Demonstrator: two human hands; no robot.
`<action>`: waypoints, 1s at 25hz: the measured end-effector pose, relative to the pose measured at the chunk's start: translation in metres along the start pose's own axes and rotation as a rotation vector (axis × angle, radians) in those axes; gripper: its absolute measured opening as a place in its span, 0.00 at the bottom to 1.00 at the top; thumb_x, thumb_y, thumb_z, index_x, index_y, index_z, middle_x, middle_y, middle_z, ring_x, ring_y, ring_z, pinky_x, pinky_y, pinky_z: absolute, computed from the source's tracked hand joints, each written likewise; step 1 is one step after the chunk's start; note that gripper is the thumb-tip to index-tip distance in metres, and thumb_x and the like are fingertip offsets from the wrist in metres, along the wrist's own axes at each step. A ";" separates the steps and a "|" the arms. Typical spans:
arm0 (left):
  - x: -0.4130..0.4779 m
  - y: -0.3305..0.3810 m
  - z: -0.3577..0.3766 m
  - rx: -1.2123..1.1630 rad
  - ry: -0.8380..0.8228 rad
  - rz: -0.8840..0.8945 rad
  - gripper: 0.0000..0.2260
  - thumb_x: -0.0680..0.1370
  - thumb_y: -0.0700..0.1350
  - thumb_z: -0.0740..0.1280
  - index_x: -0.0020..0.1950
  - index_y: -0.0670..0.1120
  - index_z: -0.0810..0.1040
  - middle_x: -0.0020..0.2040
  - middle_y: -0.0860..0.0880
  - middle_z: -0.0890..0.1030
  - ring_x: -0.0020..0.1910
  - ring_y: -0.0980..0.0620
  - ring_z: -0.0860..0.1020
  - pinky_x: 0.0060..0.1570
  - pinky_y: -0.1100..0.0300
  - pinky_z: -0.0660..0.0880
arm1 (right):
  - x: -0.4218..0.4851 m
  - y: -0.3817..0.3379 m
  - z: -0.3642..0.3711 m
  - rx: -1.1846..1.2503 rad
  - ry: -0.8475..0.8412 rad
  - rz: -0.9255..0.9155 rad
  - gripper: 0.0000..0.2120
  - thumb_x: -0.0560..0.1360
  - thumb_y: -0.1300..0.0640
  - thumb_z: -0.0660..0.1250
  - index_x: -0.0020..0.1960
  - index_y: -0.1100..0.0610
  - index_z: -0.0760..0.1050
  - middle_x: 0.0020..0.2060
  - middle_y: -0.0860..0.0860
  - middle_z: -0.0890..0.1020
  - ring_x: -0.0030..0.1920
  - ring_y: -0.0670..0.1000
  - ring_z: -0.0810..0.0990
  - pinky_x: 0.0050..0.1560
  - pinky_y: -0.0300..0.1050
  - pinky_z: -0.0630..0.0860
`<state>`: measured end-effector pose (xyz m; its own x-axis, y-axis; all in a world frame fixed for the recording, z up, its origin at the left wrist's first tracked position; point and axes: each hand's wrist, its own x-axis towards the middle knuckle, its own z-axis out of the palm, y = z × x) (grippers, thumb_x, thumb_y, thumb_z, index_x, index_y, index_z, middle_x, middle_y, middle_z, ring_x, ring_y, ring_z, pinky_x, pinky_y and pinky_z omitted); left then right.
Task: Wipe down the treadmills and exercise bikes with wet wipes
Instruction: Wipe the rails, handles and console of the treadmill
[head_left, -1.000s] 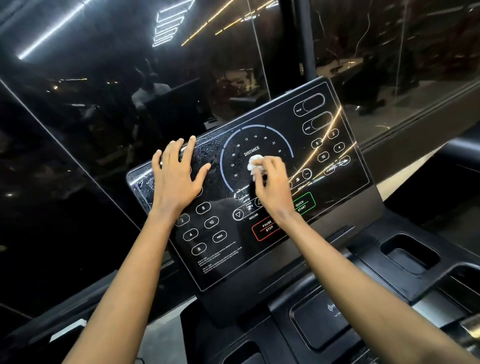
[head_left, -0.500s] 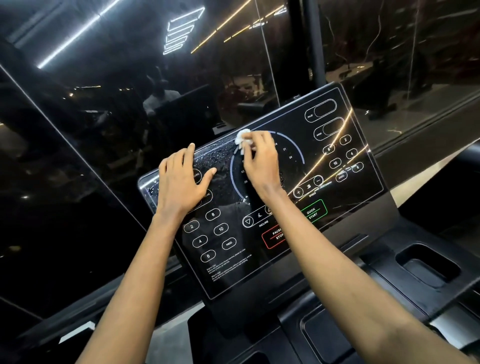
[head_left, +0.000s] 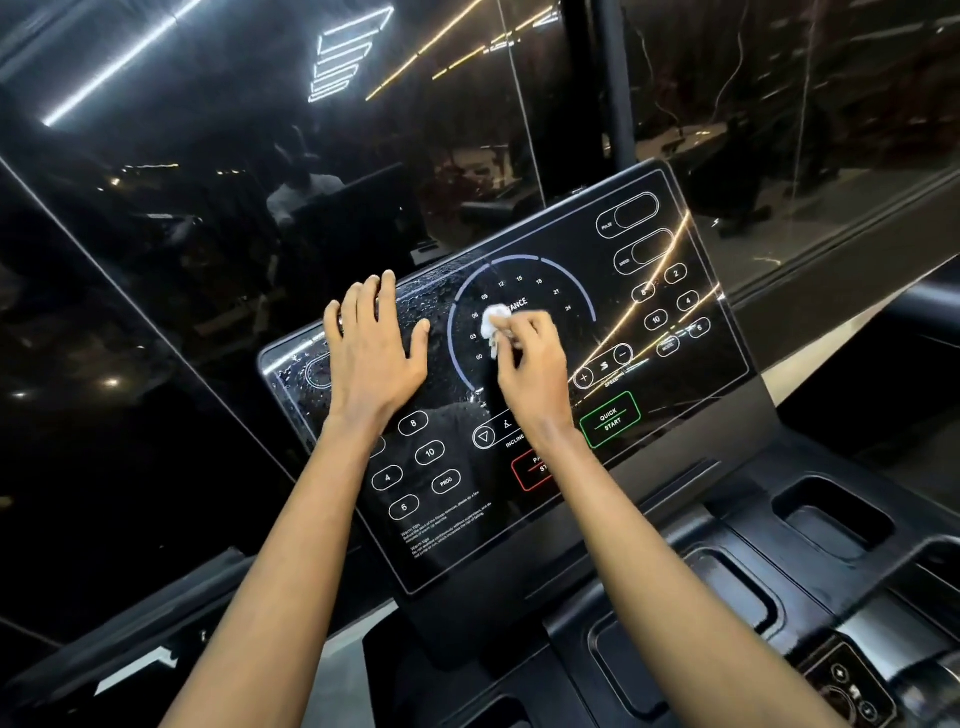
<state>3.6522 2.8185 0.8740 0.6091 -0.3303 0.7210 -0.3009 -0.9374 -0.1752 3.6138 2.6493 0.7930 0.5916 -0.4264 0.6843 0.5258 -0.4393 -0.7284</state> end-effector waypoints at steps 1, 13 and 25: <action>0.000 0.002 0.000 -0.006 0.000 -0.001 0.30 0.83 0.58 0.57 0.80 0.42 0.60 0.76 0.42 0.66 0.76 0.43 0.62 0.76 0.42 0.55 | -0.016 0.010 -0.011 -0.011 -0.032 0.009 0.06 0.81 0.62 0.65 0.55 0.56 0.80 0.52 0.47 0.75 0.53 0.49 0.77 0.56 0.47 0.77; 0.006 0.043 0.015 -0.017 -0.014 -0.025 0.36 0.82 0.63 0.55 0.82 0.41 0.53 0.81 0.40 0.58 0.81 0.42 0.53 0.77 0.36 0.45 | -0.099 0.075 -0.081 -0.165 -0.059 0.121 0.07 0.80 0.66 0.65 0.55 0.58 0.78 0.52 0.47 0.74 0.52 0.49 0.77 0.56 0.49 0.76; 0.009 0.058 0.020 -0.031 -0.003 -0.070 0.34 0.81 0.61 0.55 0.82 0.43 0.55 0.80 0.39 0.59 0.80 0.40 0.53 0.76 0.33 0.43 | -0.147 0.099 -0.133 -0.311 -0.207 0.338 0.11 0.82 0.63 0.57 0.47 0.47 0.69 0.48 0.45 0.71 0.45 0.41 0.74 0.45 0.34 0.68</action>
<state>3.6546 2.7586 0.8570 0.6320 -0.2644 0.7285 -0.2798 -0.9545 -0.1036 3.4973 2.5631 0.6250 0.8228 -0.4333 0.3677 0.0958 -0.5321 -0.8413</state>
